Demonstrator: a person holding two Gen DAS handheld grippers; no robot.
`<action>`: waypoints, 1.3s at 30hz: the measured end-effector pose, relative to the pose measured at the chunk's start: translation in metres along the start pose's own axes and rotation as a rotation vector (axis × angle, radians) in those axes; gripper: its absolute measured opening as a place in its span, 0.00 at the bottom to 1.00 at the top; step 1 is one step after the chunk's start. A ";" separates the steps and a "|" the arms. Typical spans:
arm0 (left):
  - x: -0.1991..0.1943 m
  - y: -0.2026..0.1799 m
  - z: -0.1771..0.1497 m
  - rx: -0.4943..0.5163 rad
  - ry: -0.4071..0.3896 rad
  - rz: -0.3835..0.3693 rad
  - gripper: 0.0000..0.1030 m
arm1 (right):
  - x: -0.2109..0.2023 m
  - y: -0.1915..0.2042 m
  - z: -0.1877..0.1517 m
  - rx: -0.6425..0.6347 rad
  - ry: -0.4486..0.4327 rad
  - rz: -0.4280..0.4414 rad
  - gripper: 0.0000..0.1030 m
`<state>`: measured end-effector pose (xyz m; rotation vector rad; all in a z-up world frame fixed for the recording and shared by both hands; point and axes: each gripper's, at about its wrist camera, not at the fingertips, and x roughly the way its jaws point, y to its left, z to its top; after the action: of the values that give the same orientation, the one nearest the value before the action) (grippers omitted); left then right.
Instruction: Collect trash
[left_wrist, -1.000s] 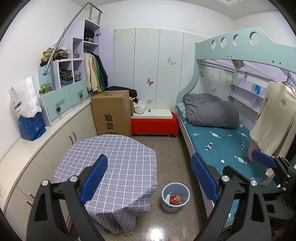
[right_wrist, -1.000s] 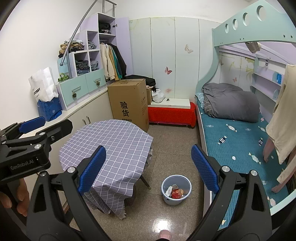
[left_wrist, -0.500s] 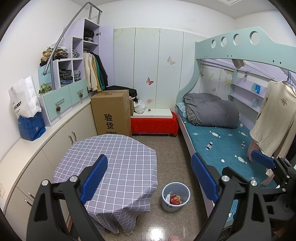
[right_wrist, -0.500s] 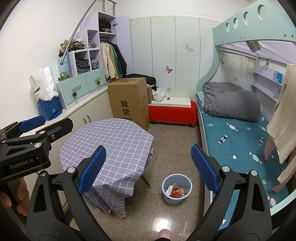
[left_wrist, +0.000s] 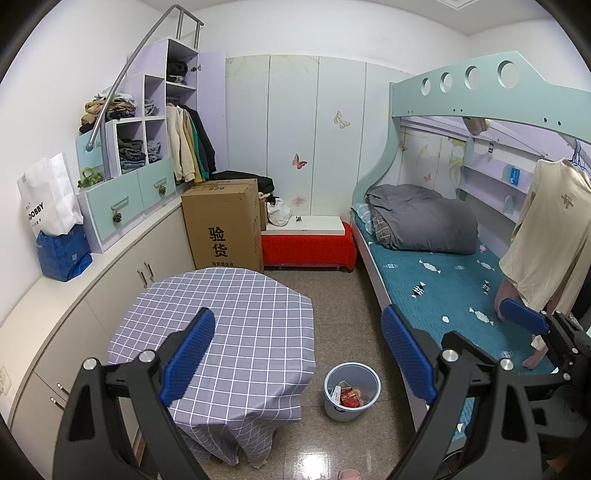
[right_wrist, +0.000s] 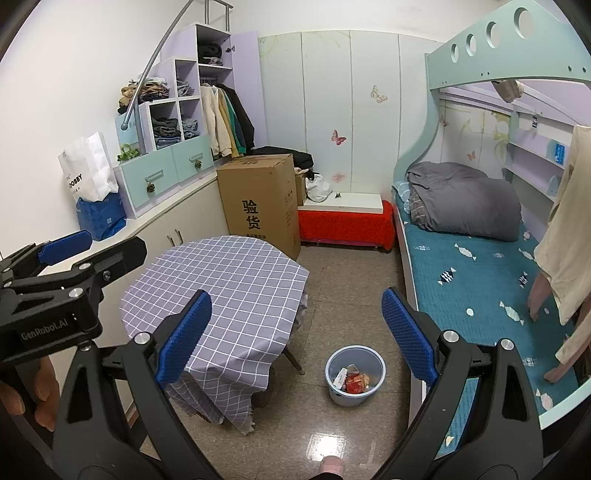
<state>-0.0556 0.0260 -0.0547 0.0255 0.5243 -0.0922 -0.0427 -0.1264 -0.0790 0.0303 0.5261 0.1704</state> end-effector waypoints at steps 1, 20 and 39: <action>0.000 0.001 0.000 0.000 0.000 -0.001 0.87 | 0.000 0.000 0.000 0.000 -0.002 -0.001 0.89; 0.002 -0.001 0.002 0.013 0.010 -0.013 0.87 | -0.003 0.009 -0.006 0.011 0.000 -0.010 0.89; 0.015 -0.006 0.001 0.015 0.025 -0.019 0.87 | -0.001 0.005 -0.005 0.020 0.010 -0.011 0.89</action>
<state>-0.0425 0.0189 -0.0612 0.0364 0.5492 -0.1145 -0.0469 -0.1213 -0.0829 0.0457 0.5381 0.1543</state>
